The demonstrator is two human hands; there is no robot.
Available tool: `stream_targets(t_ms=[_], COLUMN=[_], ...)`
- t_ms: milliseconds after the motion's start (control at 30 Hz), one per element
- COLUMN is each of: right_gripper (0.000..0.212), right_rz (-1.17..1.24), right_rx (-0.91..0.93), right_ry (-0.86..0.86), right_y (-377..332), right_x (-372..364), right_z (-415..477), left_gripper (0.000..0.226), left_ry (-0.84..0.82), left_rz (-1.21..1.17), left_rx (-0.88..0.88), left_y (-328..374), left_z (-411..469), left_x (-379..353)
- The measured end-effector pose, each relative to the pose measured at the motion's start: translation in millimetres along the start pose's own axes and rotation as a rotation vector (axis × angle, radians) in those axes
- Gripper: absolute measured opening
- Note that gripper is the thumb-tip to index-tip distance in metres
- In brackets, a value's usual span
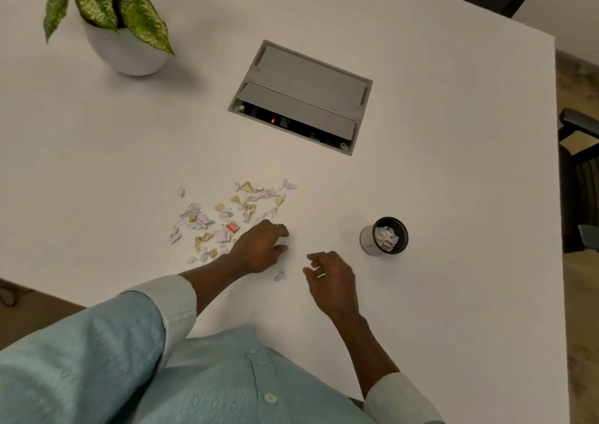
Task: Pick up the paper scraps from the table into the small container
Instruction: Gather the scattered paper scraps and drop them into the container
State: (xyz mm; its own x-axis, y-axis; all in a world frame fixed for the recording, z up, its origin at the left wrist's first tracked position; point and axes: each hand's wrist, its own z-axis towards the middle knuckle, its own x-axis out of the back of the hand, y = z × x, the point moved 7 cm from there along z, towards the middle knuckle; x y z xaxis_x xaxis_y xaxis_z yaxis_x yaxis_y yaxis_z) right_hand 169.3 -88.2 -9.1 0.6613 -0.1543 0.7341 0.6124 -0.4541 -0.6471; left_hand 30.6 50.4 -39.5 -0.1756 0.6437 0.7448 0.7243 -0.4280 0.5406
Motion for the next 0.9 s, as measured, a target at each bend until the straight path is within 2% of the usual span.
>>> stream_targets(t_ms=[133, 233, 333, 467, 567, 733, 900], right_gripper=[0.05, 0.062, 0.069, 0.09, 0.099, 0.091, 0.055], right_rz=[-0.057, -0.084, -0.147, -0.204, -0.257, -0.368, -0.43], right_rx=[-0.065, -0.087, -0.041, 0.029, 0.091, 0.201, 0.2], right_ry=[-0.181, -0.252, -0.307, -0.377, -0.476, -0.558, -0.549], right_y=[3.5, 5.4, 2.1, -7.9, -19.4, -40.7, -52.1], right_x=[-41.5, -60.5, -74.2, -90.2, -104.6, -131.9, -151.2], right_z=[-6.1, -7.4, -6.5, -4.7, -10.5, -36.7, -58.7], left_gripper=[0.021, 0.027, 0.047, 0.078, 0.09, 0.087, 0.067], left_ry=[0.189, 0.231, 0.161, 0.02, -0.097, -0.117, -0.058], left_rz=[-0.04, -0.017, 0.076, 0.187, 0.239, 0.277, 0.316], left_rx=[0.064, 0.106, 0.049, -0.009, -0.018, -0.079, -0.186], left_y=[-40.1, -74.7, -93.8, -100.7, -102.0, -97.9, -89.0], left_z=[-45.0, -79.2, -105.2, -120.0, -119.3, -115.3, -116.0], left_x=[15.2, 15.1, 3.3, -24.4, -51.4, -69.8, -61.1])
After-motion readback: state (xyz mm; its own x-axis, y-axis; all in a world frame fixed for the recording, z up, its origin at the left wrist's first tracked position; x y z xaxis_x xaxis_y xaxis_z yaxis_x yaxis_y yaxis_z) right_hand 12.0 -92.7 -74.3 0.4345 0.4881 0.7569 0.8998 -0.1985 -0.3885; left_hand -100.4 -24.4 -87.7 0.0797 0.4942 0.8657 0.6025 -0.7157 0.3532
